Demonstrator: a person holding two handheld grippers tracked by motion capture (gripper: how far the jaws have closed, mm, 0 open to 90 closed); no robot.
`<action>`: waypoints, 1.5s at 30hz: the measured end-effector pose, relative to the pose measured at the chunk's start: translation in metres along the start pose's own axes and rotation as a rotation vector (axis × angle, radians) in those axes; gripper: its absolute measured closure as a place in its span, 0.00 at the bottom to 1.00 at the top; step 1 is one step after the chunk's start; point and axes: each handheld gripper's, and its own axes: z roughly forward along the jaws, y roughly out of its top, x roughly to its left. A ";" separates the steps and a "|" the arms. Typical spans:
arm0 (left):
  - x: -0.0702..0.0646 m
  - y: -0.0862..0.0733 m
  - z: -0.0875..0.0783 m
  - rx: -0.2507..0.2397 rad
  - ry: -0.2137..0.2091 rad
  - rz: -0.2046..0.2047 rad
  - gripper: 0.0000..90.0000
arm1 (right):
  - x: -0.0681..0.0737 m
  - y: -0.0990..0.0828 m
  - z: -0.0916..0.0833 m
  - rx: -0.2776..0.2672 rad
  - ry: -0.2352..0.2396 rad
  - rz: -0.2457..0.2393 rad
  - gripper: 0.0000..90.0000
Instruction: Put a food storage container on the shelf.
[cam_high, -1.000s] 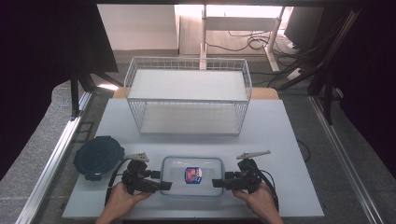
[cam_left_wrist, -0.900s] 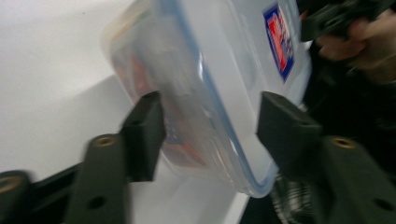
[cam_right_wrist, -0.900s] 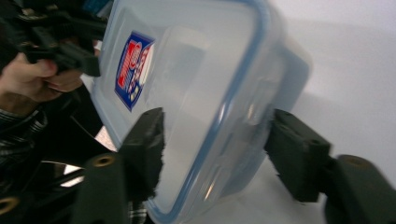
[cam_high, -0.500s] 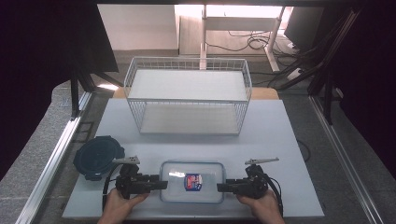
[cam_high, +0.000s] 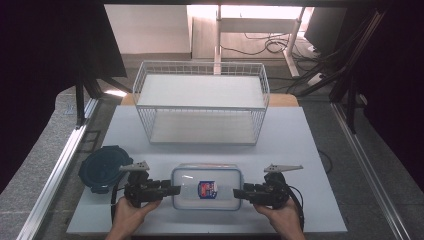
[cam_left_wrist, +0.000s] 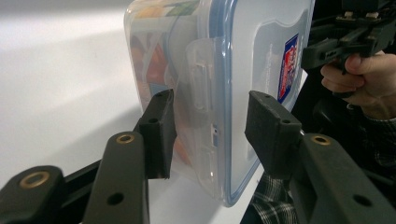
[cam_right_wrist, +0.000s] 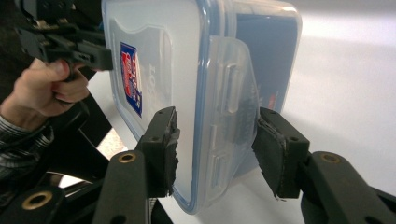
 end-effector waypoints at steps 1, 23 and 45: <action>-0.001 0.002 -0.001 -0.006 0.005 0.005 0.59 | 0.001 0.002 0.000 -0.002 -0.005 -0.007 0.56; -0.018 0.071 -0.035 -0.108 0.033 0.087 0.59 | 0.022 0.074 -0.023 -0.126 -0.013 -0.131 0.56; -0.018 0.135 -0.051 -0.152 0.053 0.125 0.59 | 0.021 0.140 -0.034 -0.189 -0.005 -0.179 0.56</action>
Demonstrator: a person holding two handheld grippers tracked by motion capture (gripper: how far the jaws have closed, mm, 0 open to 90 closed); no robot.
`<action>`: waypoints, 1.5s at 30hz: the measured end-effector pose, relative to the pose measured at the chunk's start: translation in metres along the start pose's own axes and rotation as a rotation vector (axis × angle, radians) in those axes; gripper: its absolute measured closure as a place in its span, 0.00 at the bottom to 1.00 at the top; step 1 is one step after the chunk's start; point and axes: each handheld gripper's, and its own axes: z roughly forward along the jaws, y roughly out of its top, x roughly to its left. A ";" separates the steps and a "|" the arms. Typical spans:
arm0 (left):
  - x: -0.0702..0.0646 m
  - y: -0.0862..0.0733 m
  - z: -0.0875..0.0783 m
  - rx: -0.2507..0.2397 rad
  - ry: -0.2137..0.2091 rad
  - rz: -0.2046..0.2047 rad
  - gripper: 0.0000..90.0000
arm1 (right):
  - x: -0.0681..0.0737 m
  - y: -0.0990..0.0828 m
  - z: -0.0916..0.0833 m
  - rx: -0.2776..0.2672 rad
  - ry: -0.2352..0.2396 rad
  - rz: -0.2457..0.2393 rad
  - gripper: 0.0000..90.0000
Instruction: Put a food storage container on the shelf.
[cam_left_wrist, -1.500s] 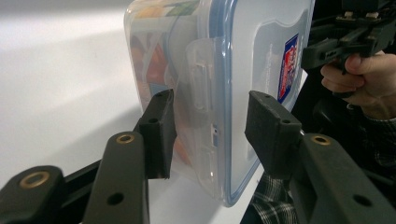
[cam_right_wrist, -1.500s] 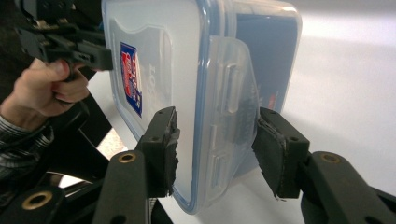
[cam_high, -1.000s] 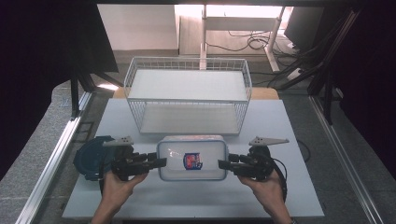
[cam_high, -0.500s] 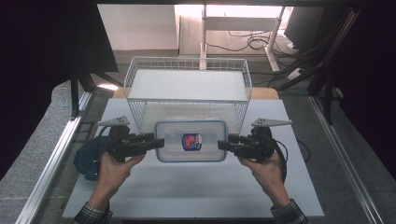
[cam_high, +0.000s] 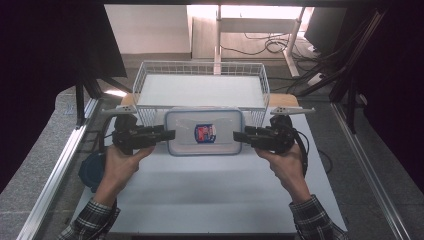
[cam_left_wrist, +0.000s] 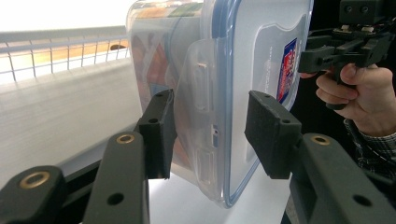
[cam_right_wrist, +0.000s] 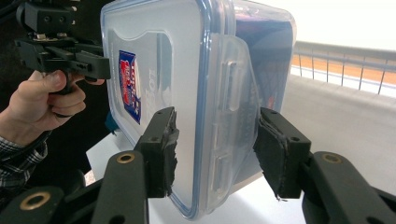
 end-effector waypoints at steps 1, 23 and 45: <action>0.001 0.002 -0.001 -0.006 0.000 -0.003 0.59 | -0.001 0.004 0.001 0.000 0.002 -0.003 0.56; 0.030 0.062 -0.004 -0.040 -0.007 -0.039 0.60 | -0.021 0.064 0.020 -0.026 0.012 0.026 0.55; 0.064 0.102 0.018 -0.031 -0.003 -0.106 0.60 | -0.057 0.100 0.040 -0.034 -0.013 0.095 0.54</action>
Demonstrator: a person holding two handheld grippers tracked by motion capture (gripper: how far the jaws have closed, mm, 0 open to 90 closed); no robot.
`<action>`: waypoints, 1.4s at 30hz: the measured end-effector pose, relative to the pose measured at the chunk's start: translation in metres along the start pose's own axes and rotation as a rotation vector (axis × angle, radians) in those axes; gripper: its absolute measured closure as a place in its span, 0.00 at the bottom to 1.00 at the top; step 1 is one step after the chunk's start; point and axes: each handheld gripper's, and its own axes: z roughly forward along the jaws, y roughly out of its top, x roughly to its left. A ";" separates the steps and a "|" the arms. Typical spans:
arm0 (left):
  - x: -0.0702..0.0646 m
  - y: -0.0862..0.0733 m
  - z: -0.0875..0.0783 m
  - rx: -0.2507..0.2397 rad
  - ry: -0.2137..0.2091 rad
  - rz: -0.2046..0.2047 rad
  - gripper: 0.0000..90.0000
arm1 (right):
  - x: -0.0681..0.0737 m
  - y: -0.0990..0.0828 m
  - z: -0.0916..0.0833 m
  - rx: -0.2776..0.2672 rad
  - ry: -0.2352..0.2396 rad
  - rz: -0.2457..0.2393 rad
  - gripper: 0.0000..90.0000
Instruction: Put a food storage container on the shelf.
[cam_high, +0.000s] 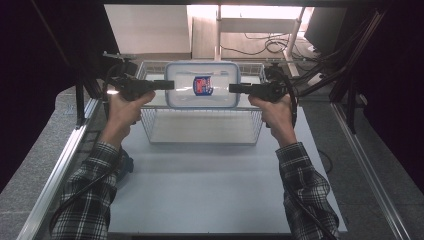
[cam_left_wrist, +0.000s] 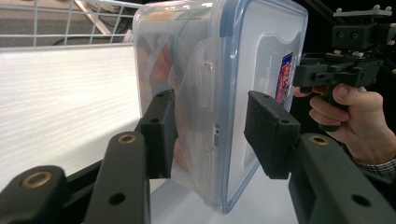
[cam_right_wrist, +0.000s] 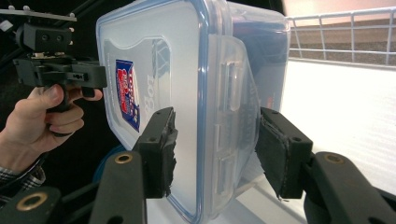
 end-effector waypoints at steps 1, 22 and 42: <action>0.002 0.000 0.000 0.000 -0.001 -0.002 0.60 | -0.001 0.001 0.002 0.003 -0.003 0.006 0.54; 0.015 0.004 0.009 -0.022 0.026 -0.019 0.56 | -0.009 0.007 0.016 0.012 -0.047 0.035 0.51; 0.032 -0.003 0.015 -0.036 -0.022 -0.081 0.49 | -0.005 0.005 0.025 0.032 -0.146 -0.021 0.51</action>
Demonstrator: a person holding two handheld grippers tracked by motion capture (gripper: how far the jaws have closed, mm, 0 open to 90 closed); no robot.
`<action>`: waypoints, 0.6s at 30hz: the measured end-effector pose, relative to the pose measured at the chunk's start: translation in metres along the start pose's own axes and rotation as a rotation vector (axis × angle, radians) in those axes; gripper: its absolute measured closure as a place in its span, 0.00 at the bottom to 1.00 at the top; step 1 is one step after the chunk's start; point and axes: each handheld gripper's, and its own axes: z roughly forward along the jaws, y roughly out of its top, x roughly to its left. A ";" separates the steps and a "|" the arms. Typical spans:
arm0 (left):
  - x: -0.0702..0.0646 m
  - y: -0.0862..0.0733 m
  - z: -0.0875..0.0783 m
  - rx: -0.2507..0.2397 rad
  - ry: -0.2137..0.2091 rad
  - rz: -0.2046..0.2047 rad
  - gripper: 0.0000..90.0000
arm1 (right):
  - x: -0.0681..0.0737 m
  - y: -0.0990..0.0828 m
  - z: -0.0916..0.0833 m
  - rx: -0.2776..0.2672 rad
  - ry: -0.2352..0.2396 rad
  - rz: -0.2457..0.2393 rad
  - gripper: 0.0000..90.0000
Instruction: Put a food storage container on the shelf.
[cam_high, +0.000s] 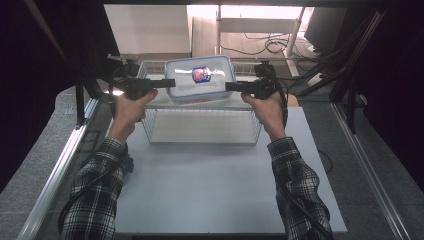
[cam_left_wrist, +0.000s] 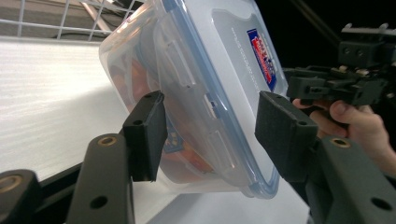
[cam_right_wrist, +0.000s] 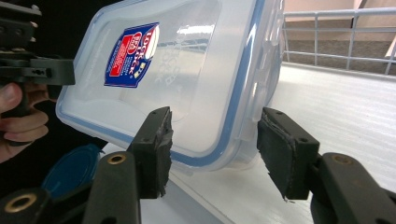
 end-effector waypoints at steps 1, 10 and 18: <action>0.000 0.000 0.000 0.000 0.000 0.000 0.49 | 0.000 0.000 0.000 0.000 0.000 0.000 0.51; -0.007 0.004 -0.001 -0.014 0.132 0.019 0.46 | 0.002 -0.002 -0.001 -0.025 -0.007 0.033 0.52; -0.008 0.002 -0.001 -0.013 0.107 0.038 0.55 | 0.007 0.001 -0.003 -0.049 -0.055 -0.004 0.54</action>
